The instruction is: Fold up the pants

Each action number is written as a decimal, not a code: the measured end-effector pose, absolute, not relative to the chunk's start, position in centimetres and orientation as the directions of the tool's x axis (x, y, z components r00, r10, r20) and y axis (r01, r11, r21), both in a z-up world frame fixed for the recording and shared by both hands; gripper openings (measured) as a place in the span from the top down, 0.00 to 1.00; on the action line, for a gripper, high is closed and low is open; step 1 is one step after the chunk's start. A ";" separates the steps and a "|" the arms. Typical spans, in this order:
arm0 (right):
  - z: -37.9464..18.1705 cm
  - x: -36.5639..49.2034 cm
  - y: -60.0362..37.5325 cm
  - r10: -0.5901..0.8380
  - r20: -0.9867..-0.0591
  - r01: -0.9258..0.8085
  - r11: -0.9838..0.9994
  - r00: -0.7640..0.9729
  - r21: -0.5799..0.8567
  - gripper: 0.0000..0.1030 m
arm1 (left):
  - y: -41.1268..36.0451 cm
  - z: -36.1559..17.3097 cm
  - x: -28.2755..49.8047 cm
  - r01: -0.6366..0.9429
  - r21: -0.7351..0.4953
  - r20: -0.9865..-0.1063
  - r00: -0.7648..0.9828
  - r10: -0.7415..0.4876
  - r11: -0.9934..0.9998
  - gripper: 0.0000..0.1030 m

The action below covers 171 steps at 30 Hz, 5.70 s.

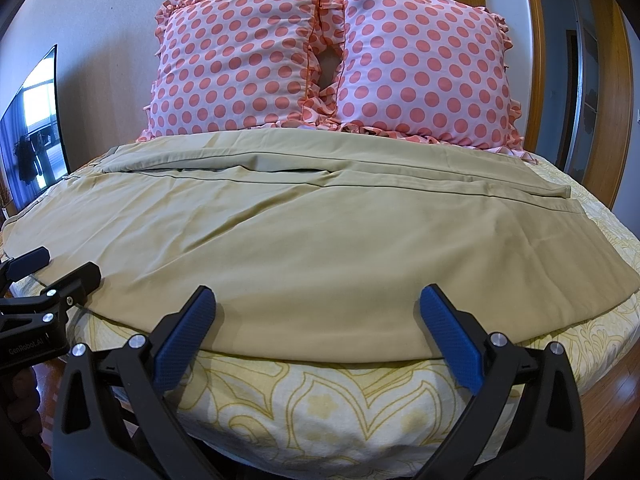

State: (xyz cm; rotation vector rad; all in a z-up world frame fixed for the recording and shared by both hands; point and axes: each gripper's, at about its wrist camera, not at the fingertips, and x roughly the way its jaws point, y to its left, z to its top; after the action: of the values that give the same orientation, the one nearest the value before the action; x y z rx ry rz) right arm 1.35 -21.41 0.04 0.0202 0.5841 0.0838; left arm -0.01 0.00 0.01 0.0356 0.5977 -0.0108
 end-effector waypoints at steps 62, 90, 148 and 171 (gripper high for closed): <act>8.5 27.4 -43.5 -0.261 -0.686 0.474 0.870 0.679 0.137 0.15 | 2.3 6.9 5.5 -0.035 0.039 -0.443 0.895 0.049 0.999 0.01; 4.8 11.1 -48.2 -0.023 -0.463 0.367 0.646 0.886 0.670 0.97 | 5.8 7.2 6.1 0.019 -0.162 -0.458 0.884 -0.093 0.987 0.01; -0.3 -1.2 -53.0 -0.027 -0.458 0.398 0.542 0.889 0.740 0.99 | 21.6 3.7 1.2 -0.296 -0.473 -0.683 0.718 -0.133 0.830 0.92; -1.6 -3.1 -52.4 -0.202 -0.568 0.557 0.606 0.798 0.567 0.71 | 20.6 7.4 -5.3 -0.306 -0.295 -0.480 0.866 0.137 0.905 0.40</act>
State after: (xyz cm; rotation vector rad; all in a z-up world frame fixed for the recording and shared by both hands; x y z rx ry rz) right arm -3.06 -52.41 -1.58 0.8081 0.4822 -0.4590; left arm -5.25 20.57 7.37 -0.3744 0.4693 0.2378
